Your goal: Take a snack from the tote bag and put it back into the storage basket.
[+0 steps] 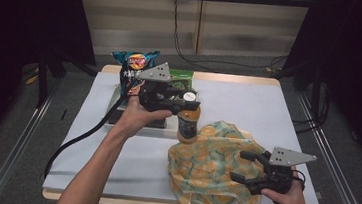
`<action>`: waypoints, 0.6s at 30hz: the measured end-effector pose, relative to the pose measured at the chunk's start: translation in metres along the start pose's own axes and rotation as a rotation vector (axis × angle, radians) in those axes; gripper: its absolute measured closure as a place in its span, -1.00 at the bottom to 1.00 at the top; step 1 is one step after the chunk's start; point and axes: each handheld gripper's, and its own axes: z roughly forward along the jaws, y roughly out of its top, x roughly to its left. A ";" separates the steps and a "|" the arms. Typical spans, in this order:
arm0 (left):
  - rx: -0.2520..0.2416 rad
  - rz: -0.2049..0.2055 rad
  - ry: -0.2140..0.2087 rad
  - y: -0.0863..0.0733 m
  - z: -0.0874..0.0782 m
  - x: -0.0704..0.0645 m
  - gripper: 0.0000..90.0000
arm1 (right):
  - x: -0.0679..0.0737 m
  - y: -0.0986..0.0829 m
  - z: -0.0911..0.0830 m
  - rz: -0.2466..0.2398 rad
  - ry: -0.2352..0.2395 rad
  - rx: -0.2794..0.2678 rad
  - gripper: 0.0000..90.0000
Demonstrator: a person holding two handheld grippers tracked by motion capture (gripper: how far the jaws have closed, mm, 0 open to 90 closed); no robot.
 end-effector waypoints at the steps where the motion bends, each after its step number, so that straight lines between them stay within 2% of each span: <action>1: 0.004 0.002 0.001 0.001 0.000 0.002 0.31 | 0.000 0.000 0.000 0.000 -0.001 0.001 -0.55; 7: 0.009 -0.016 0.026 0.003 -0.001 0.013 0.31 | 0.001 0.000 0.000 0.001 0.005 0.004 -0.55; 15: 0.009 -0.018 0.049 0.004 -0.002 0.026 0.31 | 0.001 -0.002 0.000 0.001 0.002 0.007 -0.56; 18: -0.005 -0.022 0.066 0.005 -0.004 0.032 0.31 | 0.002 -0.002 0.000 0.000 0.008 0.008 -0.56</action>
